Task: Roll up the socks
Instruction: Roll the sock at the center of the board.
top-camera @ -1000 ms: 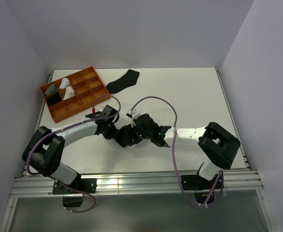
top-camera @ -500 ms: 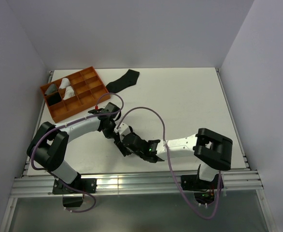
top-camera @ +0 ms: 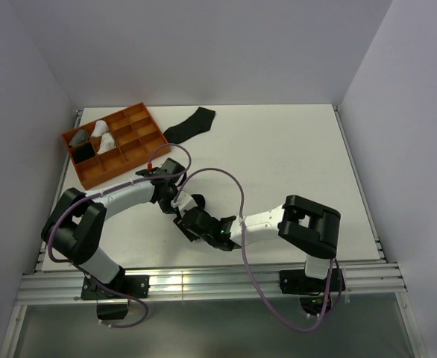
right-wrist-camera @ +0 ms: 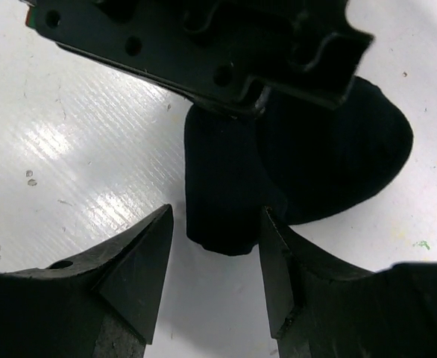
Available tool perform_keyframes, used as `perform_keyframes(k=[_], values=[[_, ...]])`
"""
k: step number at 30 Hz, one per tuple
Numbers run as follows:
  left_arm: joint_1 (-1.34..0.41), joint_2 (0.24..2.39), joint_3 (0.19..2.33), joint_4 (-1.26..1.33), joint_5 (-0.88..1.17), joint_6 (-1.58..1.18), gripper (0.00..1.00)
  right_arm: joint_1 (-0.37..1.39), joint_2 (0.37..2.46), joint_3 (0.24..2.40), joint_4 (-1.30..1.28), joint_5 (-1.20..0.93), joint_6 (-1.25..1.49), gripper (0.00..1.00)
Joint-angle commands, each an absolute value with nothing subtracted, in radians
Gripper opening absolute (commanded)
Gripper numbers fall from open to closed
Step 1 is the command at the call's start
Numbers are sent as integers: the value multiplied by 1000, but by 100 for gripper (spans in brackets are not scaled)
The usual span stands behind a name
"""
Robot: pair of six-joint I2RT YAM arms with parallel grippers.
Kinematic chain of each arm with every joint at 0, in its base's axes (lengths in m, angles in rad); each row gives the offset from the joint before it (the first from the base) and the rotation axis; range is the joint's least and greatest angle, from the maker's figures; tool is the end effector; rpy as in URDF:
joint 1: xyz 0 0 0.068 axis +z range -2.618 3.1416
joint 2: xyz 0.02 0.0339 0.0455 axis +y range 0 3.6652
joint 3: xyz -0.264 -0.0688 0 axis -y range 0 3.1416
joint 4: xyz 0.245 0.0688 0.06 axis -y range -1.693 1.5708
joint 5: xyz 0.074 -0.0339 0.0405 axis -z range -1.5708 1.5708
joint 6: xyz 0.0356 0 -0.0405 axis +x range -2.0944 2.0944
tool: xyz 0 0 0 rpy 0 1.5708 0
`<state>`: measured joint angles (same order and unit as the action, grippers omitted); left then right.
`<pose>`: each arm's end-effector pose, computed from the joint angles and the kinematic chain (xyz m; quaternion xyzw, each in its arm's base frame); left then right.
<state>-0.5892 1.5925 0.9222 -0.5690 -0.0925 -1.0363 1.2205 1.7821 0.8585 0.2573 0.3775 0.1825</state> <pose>0.2434 -0.1588 0.1688 -0.2259 0.9590 -0.0883 0.1464 0.1342 0.3291 0.1462 -0.3670 0.8078 0.1481 0.4368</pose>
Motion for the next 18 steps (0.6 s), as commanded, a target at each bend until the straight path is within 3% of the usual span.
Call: perform_keyframes(k=[1, 6, 10, 11, 13, 18], values=[[-592, 1592, 891, -561, -49, -1011, 3, 1216, 1818, 913, 279, 399, 164, 56], [-592, 1588, 890, -546, -38, -1008, 4, 1215, 1868, 925, 268, 384, 155, 47], [-592, 1571, 870, -496, -9, -1003, 7, 1206, 1878, 931, 241, 313, 158, 22], [-592, 1568, 867, -479, -9, -1003, 11, 1195, 1873, 930, 232, 273, 160, 10], [-592, 1546, 859, -468, -9, -1002, 17, 1181, 1861, 922, 213, 232, 176, 0], [-578, 1470, 845, -440, -26, -1028, 41, 1093, 1809, 882, 193, 48, 232, 0]])
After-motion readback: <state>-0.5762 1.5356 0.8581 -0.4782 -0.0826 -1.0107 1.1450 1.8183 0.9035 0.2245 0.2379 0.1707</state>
